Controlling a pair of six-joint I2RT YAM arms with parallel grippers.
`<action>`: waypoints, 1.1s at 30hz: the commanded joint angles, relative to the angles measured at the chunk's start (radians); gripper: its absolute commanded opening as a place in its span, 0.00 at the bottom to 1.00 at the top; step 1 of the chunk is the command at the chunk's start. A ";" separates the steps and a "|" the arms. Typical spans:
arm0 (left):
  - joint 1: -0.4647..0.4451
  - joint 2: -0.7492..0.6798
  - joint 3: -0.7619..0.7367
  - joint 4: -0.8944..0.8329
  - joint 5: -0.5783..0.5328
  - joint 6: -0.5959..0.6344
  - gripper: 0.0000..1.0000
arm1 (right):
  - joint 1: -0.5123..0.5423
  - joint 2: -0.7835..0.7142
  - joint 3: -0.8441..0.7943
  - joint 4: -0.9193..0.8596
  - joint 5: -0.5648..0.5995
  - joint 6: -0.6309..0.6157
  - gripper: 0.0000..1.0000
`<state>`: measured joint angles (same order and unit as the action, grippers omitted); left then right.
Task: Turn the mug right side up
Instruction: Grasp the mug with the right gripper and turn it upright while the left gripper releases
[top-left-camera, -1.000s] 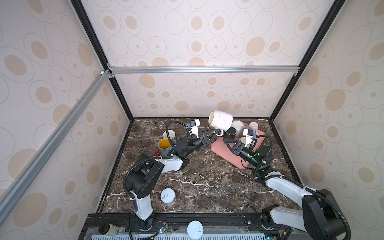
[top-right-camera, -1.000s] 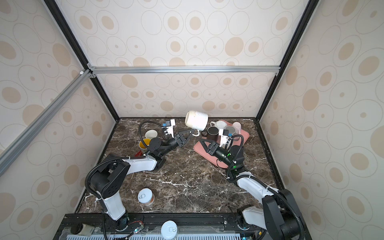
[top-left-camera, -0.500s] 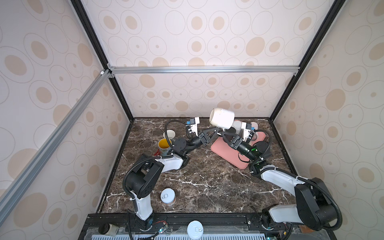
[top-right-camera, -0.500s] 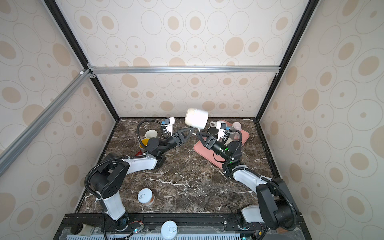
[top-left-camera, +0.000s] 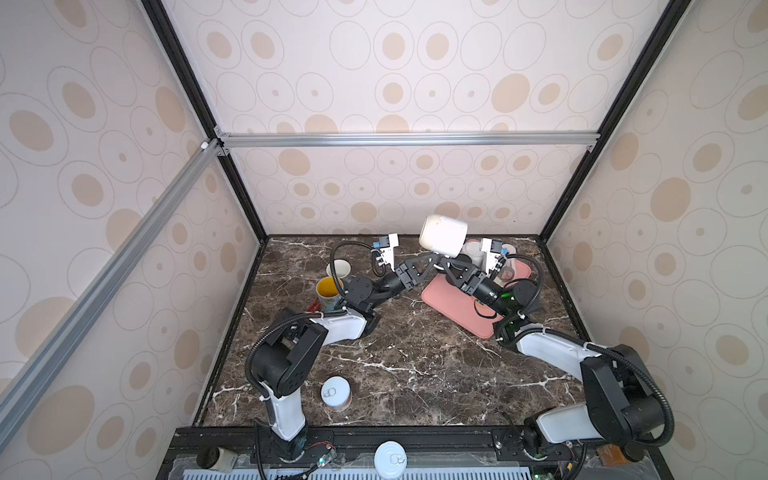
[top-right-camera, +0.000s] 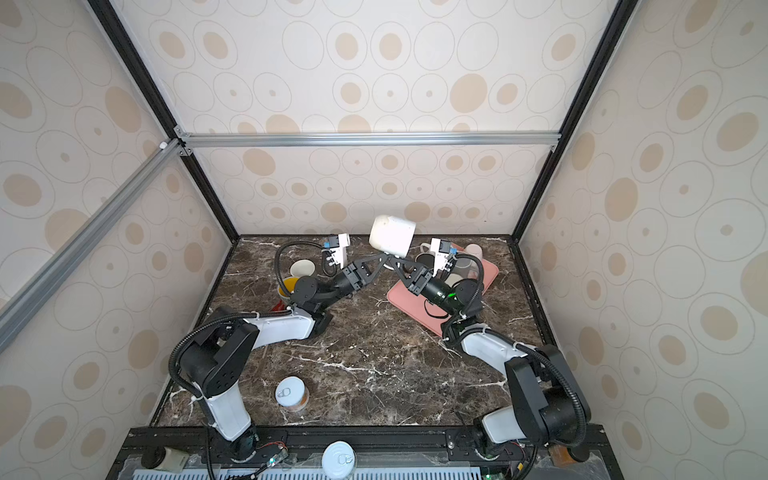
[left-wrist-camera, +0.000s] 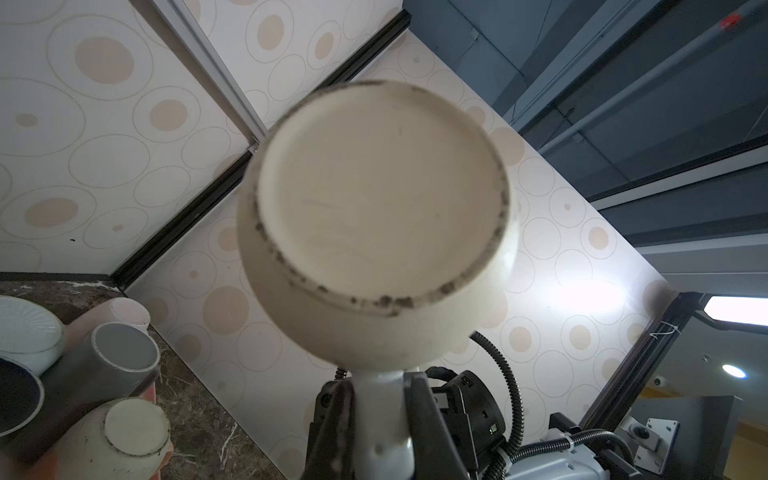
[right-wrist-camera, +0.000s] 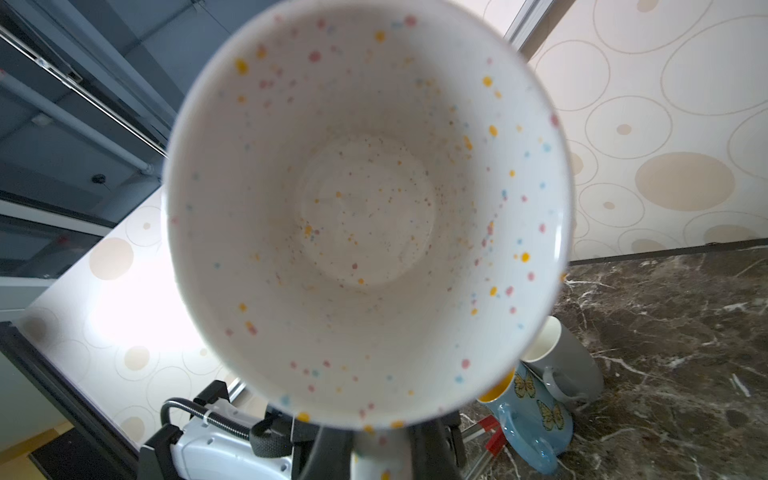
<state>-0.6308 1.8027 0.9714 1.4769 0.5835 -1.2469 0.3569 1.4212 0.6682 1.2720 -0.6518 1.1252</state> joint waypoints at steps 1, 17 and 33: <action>-0.001 -0.040 0.020 0.143 0.033 0.057 0.00 | 0.010 -0.023 0.040 -0.015 0.004 0.069 0.00; 0.006 -0.314 -0.126 -0.399 -0.038 0.488 0.49 | 0.062 -0.101 0.165 -0.432 0.000 -0.209 0.00; 0.078 -0.706 -0.326 -0.883 -0.405 0.871 0.63 | 0.133 -0.052 0.266 -0.793 0.147 -0.409 0.00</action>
<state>-0.5663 1.1522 0.6563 0.7124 0.2882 -0.4908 0.4469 1.3758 0.8375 0.5072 -0.5529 0.8314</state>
